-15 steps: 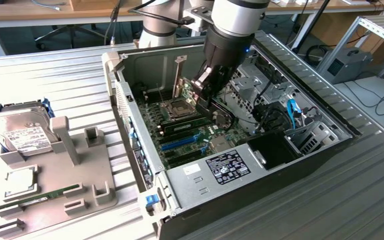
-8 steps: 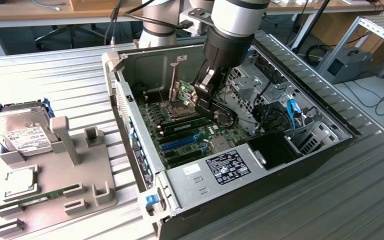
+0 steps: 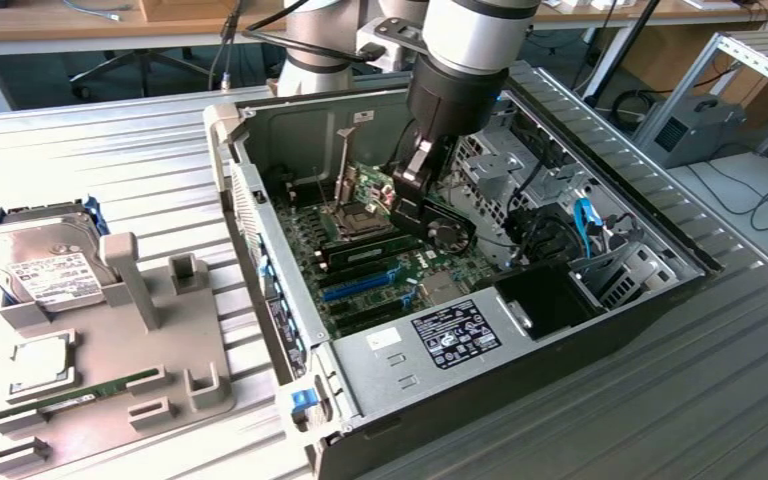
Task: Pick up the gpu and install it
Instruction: 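Insert the gpu into the slot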
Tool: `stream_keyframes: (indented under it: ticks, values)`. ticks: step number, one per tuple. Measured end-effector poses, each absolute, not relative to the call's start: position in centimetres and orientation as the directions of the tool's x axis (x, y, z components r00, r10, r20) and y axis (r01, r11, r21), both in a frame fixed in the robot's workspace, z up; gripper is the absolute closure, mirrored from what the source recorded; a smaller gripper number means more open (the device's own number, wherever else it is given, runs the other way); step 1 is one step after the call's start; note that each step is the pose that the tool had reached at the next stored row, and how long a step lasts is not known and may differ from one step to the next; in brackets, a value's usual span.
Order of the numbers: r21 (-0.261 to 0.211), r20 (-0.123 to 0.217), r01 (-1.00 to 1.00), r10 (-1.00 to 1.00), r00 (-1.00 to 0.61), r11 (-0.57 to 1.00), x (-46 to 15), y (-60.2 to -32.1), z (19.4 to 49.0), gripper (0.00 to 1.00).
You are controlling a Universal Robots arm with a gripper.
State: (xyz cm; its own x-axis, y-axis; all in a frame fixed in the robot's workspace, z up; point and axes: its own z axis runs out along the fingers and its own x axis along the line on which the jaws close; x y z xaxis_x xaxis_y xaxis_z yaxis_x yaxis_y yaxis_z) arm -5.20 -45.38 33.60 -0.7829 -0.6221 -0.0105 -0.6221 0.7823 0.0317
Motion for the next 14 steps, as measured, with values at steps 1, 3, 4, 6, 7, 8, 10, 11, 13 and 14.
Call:
stream_keyframes:
  ticks: [1, 3, 4, 6, 7, 8, 10, 11, 13, 14]
  values:
    - [0.032, -0.011, -0.624, -0.624, -0.781, 0.78, -5.2, -45.38, 33.6, 0.74]
    - [0.032, -0.011, -0.631, -0.631, -0.776, 0.775, -5.2, -45.38, 33.59, 0.74]
    - [0.032, -0.011, -0.633, -0.634, -0.774, 0.773, -5.2, -45.38, 33.59, 0.74]
    - [0.032, -0.01, -0.64, -0.64, -0.768, 0.768, -5.2, -45.39, 33.59, 0.74]
    - [0.032, -0.01, -0.643, -0.643, -0.766, 0.766, -5.2, -45.39, 33.58, 0.74]
    - [0.032, -0.011, -0.645, -0.645, -0.764, 0.763, -5.2, -45.38, 33.58, 0.74]
    - [0.032, -0.01, -0.65, -0.65, -0.76, 0.76, -5.2, -45.39, 33.58, 0.74]
    - [0.032, -0.011, -0.652, -0.652, -0.758, 0.758, -5.2, -45.38, 33.57, 0.74]
    - [0.032, -0.01, -0.657, -0.657, -0.754, 0.754, -5.2, -45.39, 33.57, 0.74]
    - [0.032, -0.011, -0.659, -0.659, -0.752, 0.752, -5.2, -45.38, 33.56, 0.74]
